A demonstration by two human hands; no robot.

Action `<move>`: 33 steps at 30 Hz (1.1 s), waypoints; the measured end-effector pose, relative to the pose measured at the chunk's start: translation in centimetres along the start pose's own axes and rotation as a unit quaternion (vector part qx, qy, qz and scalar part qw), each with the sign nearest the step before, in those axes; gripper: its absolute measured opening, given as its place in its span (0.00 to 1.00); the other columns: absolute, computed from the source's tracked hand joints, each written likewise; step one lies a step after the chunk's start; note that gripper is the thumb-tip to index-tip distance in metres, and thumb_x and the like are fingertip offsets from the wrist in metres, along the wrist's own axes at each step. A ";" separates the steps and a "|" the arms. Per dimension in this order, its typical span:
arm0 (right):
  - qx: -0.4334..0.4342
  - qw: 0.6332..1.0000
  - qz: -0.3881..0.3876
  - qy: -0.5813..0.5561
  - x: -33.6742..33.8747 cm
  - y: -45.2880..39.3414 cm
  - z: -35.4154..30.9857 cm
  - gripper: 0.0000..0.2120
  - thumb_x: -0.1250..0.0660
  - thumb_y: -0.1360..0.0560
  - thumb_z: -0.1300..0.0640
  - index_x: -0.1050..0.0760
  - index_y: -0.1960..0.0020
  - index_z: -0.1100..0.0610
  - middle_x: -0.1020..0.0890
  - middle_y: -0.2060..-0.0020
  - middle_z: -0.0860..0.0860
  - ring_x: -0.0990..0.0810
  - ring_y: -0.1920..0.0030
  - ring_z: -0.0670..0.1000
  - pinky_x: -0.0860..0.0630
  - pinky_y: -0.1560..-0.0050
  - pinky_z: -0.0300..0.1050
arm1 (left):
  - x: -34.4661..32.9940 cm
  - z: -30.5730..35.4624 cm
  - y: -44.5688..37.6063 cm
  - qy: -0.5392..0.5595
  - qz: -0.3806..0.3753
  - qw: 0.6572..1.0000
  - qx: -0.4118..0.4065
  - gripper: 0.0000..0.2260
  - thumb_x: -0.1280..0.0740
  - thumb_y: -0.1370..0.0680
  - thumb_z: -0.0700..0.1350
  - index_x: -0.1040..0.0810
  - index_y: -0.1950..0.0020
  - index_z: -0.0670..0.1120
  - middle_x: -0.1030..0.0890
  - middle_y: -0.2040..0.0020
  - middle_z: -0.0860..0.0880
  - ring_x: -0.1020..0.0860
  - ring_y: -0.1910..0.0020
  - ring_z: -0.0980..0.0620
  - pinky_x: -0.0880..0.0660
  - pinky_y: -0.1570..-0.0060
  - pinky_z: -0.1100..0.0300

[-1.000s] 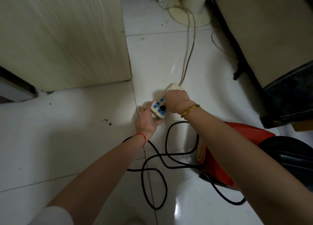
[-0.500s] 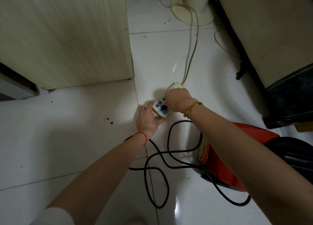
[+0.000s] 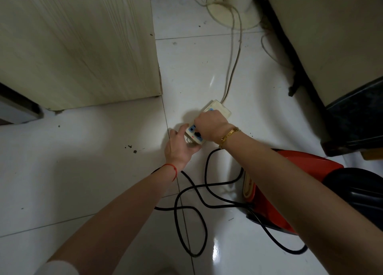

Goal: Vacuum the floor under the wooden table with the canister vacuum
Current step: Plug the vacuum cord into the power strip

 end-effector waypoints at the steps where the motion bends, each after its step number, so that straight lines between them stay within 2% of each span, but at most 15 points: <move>1: -0.002 1.000 0.001 -0.009 -0.1 0.0 0.0 0.09 0.40 0.22 0.59 0.24 0.47 0.59 0.20 0.48 0.55 0.20 0.48 0.55 0.29 0.55 0.45 | -0.1 -0.1 -0.1 0.003 0.000 1.000 0.002 0.31 0.25 0.32 0.55 0.31 0.32 0.56 0.30 0.43 0.47 0.24 0.50 0.49 0.31 0.55 0.63; 4: -0.011 0.999 0.011 -0.029 -0.5 0.2 -0.3 0.08 0.39 0.23 0.58 0.23 0.48 0.59 0.20 0.49 0.55 0.20 0.49 0.55 0.28 0.56 0.46 | -0.2 -0.1 -0.1 0.002 0.000 1.000 0.004 0.32 0.25 0.33 0.56 0.31 0.31 0.56 0.30 0.43 0.47 0.25 0.50 0.49 0.29 0.55 0.62; 9: -0.043 0.999 0.003 -0.018 -0.5 0.4 -0.4 0.10 0.41 0.22 0.60 0.24 0.46 0.60 0.20 0.49 0.54 0.20 0.48 0.56 0.31 0.59 0.48 | -0.3 -0.1 -0.1 -0.012 -0.033 0.999 0.001 0.36 0.25 0.32 0.57 0.36 0.27 0.55 0.30 0.41 0.46 0.24 0.48 0.47 0.25 0.51 0.57; 12: -0.094 0.991 0.002 -0.095 -0.6 1.2 0.6 0.11 0.40 0.21 0.55 0.23 0.45 0.58 0.20 0.52 0.53 0.21 0.51 0.53 0.31 0.56 0.45 | 0.3 0.5 0.1 0.005 -0.046 0.999 -0.004 0.42 0.25 0.32 0.56 0.42 0.23 0.53 0.30 0.39 0.46 0.25 0.44 0.47 0.25 0.46 0.51; 13: -0.112 0.985 0.017 -0.127 -0.2 1.8 1.0 0.11 0.39 0.21 0.53 0.23 0.44 0.58 0.21 0.50 0.53 0.21 0.49 0.53 0.31 0.54 0.44 | 0.8 1.1 0.2 0.014 -0.040 0.999 -0.013 0.41 0.25 0.32 0.55 0.41 0.24 0.51 0.29 0.38 0.46 0.25 0.43 0.47 0.25 0.45 0.51; 16: -0.138 0.966 0.080 -0.205 2.4 4.4 2.9 0.14 0.43 0.19 0.52 0.27 0.37 0.54 0.23 0.43 0.55 0.23 0.42 0.56 0.30 0.45 0.48 | 3.2 4.4 1.0 0.007 0.002 0.997 -0.083 0.27 0.28 0.27 0.50 0.32 0.30 0.48 0.25 0.45 0.48 0.24 0.51 0.51 0.27 0.55 0.57; 19: -0.202 0.921 0.155 -0.296 5.3 9.0 6.7 0.15 0.47 0.18 0.54 0.26 0.41 0.60 0.22 0.44 0.59 0.23 0.43 0.60 0.30 0.49 0.47 | 5.4 9.3 3.4 0.035 0.035 0.985 -0.163 0.12 0.32 0.25 0.45 0.25 0.41 0.47 0.24 0.56 0.50 0.26 0.61 0.54 0.27 0.61 0.57; 21: -0.247 0.893 0.210 -0.313 6.4 13.0 9.7 0.14 0.46 0.19 0.56 0.26 0.44 0.62 0.21 0.46 0.61 0.23 0.47 0.62 0.32 0.55 0.46 | 5.7 13.3 5.8 0.064 0.026 0.969 -0.238 0.06 0.33 0.25 0.43 0.23 0.48 0.48 0.24 0.61 0.50 0.26 0.63 0.53 0.28 0.61 0.59; 24: -0.307 0.853 0.269 -0.325 6.2 19.8 13.6 0.13 0.45 0.21 0.56 0.25 0.50 0.62 0.20 0.51 0.62 0.22 0.51 0.63 0.34 0.60 0.46 | 3.7 19.3 10.3 0.069 -0.060 0.935 -0.343 0.05 0.33 0.24 0.44 0.22 0.49 0.50 0.23 0.61 0.52 0.25 0.60 0.54 0.28 0.58 0.63; 27: -0.356 0.809 0.323 -0.340 4.5 26.9 16.3 0.13 0.45 0.21 0.55 0.28 0.58 0.61 0.21 0.60 0.60 0.22 0.59 0.63 0.32 0.64 0.48 | -0.5 24.7 15.8 -0.003 -0.136 0.879 -0.456 0.10 0.33 0.24 0.50 0.23 0.43 0.51 0.21 0.55 0.53 0.25 0.54 0.53 0.27 0.51 0.57; 29: -0.382 0.777 0.361 -0.347 3.1 31.4 17.0 0.13 0.44 0.21 0.55 0.28 0.59 0.61 0.22 0.65 0.57 0.23 0.64 0.60 0.31 0.67 0.49 | -3.4 27.2 19.3 -0.074 -0.161 0.846 -0.504 0.16 0.35 0.25 0.55 0.26 0.40 0.51 0.22 0.51 0.50 0.26 0.50 0.50 0.27 0.50 0.53; 31: -0.400 0.748 0.402 -0.344 1.8 35.7 17.0 0.13 0.43 0.21 0.54 0.28 0.59 0.61 0.22 0.66 0.55 0.24 0.65 0.57 0.28 0.66 0.51 | -5.3 28.9 22.1 -0.126 -0.159 0.821 -0.533 0.19 0.34 0.26 0.57 0.29 0.39 0.49 0.23 0.48 0.48 0.27 0.47 0.46 0.29 0.49 0.52; 33: -0.406 0.723 0.435 -0.350 0.6 39.3 16.4 0.13 0.43 0.21 0.53 0.27 0.57 0.59 0.22 0.65 0.53 0.24 0.65 0.53 0.25 0.64 0.54 | -6.3 30.1 23.9 -0.165 -0.134 0.813 -0.542 0.21 0.34 0.25 0.56 0.31 0.37 0.47 0.26 0.45 0.46 0.30 0.44 0.45 0.31 0.49 0.53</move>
Point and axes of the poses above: each hand's wrist, its own y-axis away from the middle knuckle, its own x-axis out of the back of the hand, z = x × y, the point moved 8 cm from there along -y, towards the middle knuckle
